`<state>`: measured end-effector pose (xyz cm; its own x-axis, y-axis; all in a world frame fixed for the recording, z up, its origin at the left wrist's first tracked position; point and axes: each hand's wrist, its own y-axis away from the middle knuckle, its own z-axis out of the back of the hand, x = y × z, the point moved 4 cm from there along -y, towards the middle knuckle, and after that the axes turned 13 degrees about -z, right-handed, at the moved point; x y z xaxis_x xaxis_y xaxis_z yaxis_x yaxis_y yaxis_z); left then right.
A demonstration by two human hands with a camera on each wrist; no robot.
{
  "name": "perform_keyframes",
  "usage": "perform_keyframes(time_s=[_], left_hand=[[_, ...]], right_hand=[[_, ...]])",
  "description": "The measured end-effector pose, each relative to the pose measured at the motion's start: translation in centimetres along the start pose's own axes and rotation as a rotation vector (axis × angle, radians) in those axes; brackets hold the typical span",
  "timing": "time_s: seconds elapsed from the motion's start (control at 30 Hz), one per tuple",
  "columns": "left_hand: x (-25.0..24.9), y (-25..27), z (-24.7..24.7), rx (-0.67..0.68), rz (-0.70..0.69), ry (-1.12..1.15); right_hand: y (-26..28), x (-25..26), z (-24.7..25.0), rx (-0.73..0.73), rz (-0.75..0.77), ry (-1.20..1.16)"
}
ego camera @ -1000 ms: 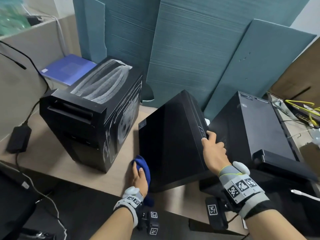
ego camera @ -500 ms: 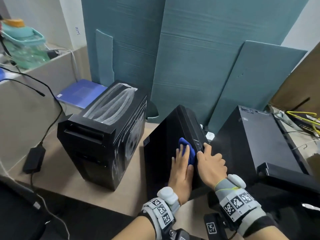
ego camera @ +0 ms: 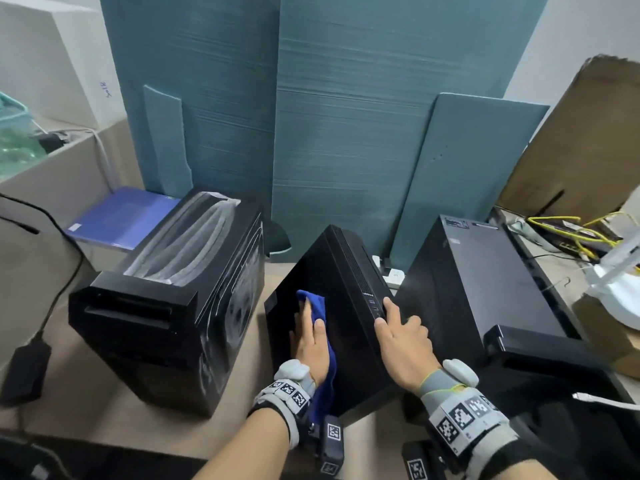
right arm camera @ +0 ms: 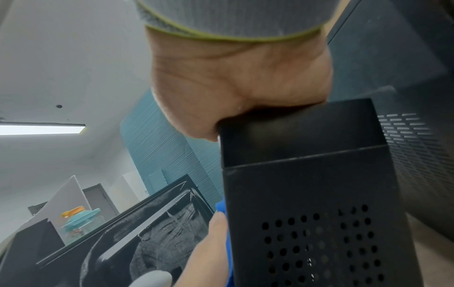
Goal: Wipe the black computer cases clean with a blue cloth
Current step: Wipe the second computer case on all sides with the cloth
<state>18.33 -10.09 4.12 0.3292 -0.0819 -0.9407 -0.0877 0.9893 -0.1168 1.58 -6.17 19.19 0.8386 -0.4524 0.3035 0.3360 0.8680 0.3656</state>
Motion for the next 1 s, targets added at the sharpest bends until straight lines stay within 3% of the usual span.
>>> perform_keyframes(time_s=[0.17, 0.4, 0.53, 0.7, 1.0], left_hand=[[4.2, 1.8, 0.4, -0.029, 0.256, -0.011], [7.2, 7.8, 1.0, -0.089, 0.419, 0.171], [5.9, 10.2, 0.9, -0.116, 0.395, 0.370], [5.7, 10.7, -0.1, -0.074, 0.293, 0.353], [-6.7, 10.1, 1.0, -0.046, -0.019, 0.393]], right_hand=[[0.5, 0.3, -0.1, 0.018, 0.003, -0.036], [0.7, 0.5, -0.2, 0.086, 0.031, -0.034], [0.6, -0.2, 0.0, 0.158, 0.070, 0.004], [0.9, 0.0, 0.1, 0.226, 0.124, 0.039], [2.0, 0.7, -0.5, 0.185, 0.225, 0.116]])
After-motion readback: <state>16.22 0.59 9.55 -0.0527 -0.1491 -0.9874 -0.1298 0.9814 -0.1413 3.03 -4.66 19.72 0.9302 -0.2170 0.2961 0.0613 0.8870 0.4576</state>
